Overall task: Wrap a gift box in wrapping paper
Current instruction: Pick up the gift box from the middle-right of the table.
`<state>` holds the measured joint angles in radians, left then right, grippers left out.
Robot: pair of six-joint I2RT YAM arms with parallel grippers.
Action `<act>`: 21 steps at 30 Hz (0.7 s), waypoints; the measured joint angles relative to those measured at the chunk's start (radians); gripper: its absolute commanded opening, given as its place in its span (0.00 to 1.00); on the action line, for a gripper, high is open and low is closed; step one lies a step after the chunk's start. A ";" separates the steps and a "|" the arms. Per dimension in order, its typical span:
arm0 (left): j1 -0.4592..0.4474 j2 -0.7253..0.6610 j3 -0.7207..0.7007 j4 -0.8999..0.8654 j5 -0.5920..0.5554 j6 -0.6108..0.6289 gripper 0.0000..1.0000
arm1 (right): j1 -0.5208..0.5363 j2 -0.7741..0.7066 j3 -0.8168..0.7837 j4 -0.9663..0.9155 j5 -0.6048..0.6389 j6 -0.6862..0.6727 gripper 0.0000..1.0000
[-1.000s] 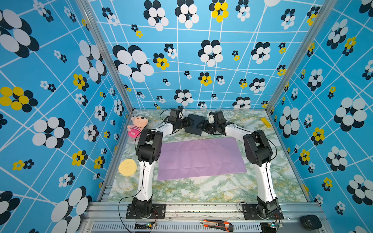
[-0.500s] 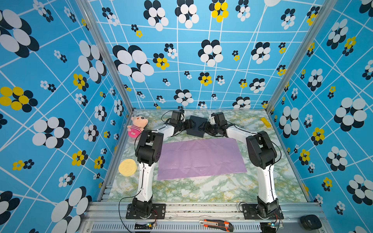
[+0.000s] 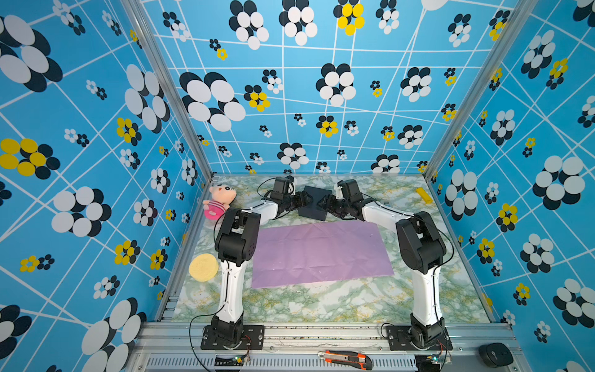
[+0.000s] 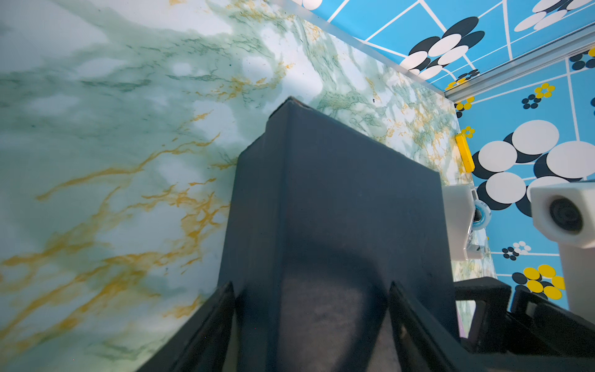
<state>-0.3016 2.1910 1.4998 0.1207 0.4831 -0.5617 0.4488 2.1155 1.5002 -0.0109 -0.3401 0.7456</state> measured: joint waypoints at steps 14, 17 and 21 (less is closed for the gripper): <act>0.000 0.000 -0.011 0.019 0.024 -0.008 0.75 | 0.029 -0.042 -0.039 -0.010 0.045 0.008 0.67; 0.000 0.000 -0.014 0.028 0.034 -0.015 0.75 | 0.037 -0.061 -0.058 -0.010 0.051 0.013 0.67; 0.000 -0.001 -0.023 0.040 0.045 -0.016 0.75 | 0.042 -0.077 -0.080 -0.006 0.052 0.021 0.67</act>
<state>-0.3016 2.1899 1.4769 0.1608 0.5285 -0.5774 0.4908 2.0384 1.4197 -0.0174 -0.2882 0.7662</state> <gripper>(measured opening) 0.750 0.670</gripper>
